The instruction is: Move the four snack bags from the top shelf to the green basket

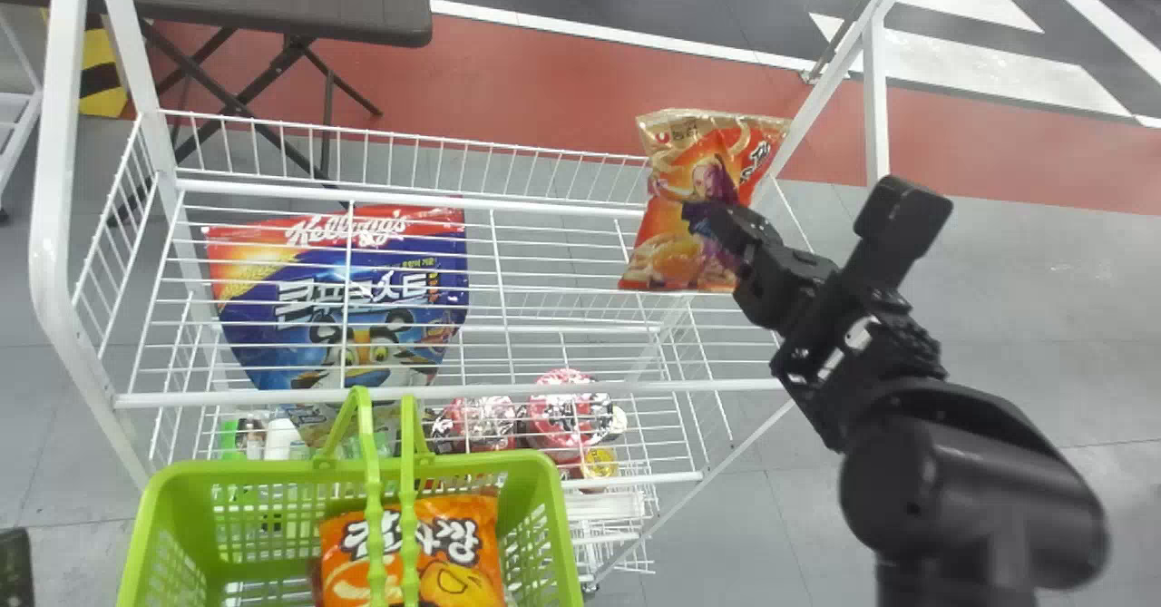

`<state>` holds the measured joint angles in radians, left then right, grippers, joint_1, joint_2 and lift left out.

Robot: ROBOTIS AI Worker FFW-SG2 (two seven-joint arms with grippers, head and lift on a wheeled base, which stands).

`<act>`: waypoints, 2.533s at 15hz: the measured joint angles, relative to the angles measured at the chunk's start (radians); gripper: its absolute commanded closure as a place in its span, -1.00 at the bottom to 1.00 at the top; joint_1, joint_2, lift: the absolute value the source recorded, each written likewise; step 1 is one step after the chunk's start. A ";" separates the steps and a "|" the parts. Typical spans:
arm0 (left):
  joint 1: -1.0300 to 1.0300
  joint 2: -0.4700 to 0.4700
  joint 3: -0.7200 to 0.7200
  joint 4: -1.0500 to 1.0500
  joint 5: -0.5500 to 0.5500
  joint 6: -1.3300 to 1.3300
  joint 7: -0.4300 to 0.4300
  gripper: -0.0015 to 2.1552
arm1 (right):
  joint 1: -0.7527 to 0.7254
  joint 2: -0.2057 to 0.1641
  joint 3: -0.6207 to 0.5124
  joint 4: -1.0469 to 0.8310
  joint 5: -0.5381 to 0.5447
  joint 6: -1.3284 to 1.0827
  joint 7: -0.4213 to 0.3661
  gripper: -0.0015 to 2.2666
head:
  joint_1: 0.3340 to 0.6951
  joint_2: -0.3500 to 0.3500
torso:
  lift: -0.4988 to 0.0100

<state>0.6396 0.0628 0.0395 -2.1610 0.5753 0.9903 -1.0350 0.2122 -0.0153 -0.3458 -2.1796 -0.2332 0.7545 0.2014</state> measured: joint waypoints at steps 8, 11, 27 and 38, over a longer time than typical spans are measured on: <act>-0.003 -0.006 -0.009 -0.003 0.000 -0.003 0.002 -0.08 | 0.421 0.014 -0.043 -0.338 -0.465 0.340 0.081 0.98 | 1.00 -1.00 | 0.96; -0.001 -0.007 -0.032 -0.006 -0.006 -0.006 0.007 -0.08 | 0.486 0.014 -0.013 -0.265 -0.477 0.354 0.143 0.98 | 1.00 -1.00 | 0.96; 0.071 -0.003 -0.074 -0.068 -0.028 -0.055 0.016 -0.08 | 0.511 0.014 0.001 -0.232 -0.417 0.512 0.084 -1.00 | 1.00 -1.00 | 0.96; 0.098 -0.006 -0.070 -0.088 -0.031 -0.086 0.021 -0.08 | 0.583 0.014 0.100 -0.303 -0.221 -0.216 0.166 -0.94 | 1.00 -1.00 | 0.96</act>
<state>0.7378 0.0566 -0.0309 -2.2491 0.5440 0.9041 -1.0143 0.7956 -0.0015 -0.2454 -2.4828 -0.4545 0.5387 0.3678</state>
